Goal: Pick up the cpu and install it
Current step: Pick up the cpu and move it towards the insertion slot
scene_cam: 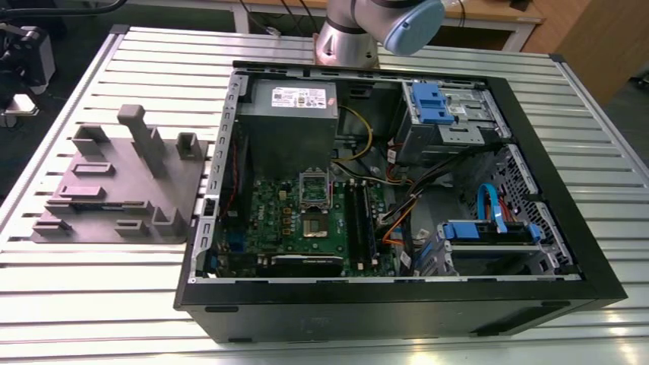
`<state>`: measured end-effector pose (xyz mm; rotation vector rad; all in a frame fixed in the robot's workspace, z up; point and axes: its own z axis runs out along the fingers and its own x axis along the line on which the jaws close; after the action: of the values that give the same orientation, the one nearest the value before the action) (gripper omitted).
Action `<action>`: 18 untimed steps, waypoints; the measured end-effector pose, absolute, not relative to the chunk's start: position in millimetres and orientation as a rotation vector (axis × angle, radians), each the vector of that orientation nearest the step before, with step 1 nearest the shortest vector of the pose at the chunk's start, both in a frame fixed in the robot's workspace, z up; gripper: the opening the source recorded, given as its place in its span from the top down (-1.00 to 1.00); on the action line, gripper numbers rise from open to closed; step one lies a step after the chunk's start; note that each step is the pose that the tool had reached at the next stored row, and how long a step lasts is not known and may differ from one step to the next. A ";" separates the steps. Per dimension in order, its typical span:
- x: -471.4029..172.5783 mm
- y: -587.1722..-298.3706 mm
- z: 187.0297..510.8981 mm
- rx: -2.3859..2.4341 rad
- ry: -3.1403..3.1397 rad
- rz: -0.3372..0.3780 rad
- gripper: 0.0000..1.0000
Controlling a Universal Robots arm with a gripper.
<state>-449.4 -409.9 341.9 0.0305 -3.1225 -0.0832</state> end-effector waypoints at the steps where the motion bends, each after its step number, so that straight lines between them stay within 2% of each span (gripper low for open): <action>1: -449.4 -409.9 342.2 0.030 -3.122 -0.083 0.06; 18: -449.4 -409.9 345.7 0.030 -3.122 -0.083 0.06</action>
<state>-449.4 -409.9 345.7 0.0304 -3.1224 -0.0831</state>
